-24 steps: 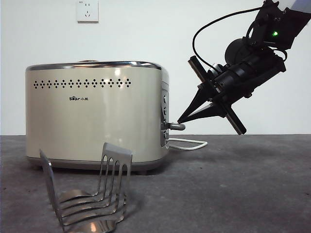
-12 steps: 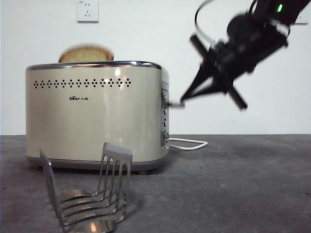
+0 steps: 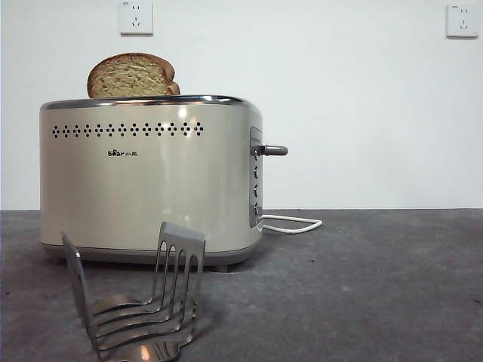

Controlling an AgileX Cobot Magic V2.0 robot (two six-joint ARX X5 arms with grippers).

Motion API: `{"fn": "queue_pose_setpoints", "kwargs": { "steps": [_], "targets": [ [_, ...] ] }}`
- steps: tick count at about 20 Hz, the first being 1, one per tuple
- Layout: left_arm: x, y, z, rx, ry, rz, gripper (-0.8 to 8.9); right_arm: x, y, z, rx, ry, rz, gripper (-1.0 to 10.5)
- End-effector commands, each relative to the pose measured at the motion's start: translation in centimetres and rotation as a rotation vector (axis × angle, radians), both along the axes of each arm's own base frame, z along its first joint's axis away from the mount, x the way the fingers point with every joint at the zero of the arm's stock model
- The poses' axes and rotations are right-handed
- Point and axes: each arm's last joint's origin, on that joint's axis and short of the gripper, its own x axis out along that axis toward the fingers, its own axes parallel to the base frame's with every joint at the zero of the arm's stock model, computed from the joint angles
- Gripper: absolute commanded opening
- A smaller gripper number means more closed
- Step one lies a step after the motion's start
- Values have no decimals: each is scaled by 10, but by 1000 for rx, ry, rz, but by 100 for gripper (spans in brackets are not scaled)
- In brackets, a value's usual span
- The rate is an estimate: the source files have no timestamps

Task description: Pick up a slice of bread from the rack,put the bread on the toaster,press the button

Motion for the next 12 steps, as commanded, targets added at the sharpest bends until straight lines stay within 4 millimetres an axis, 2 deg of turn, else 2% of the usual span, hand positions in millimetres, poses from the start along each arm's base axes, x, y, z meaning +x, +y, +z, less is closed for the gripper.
{"fn": "queue_pose_setpoints", "kwargs": {
  "steps": [1,4,6,9,12],
  "targets": [
    [11,-8,-5,24,37,2,-5,-19,-12,20,-139,-81,-188,0],
    [28,-20,-13,62,92,2,-4,-42,-27,44,-243,-121,-432,0],
    [37,-26,-17,82,119,3,-4,-53,-33,53,-299,-111,-525,0],
    [43,-25,-19,89,134,29,-4,-64,-38,55,-361,-51,-557,0],
    [44,-7,-18,102,104,92,-4,-70,-39,47,-424,48,-538,0]
  ]
}}
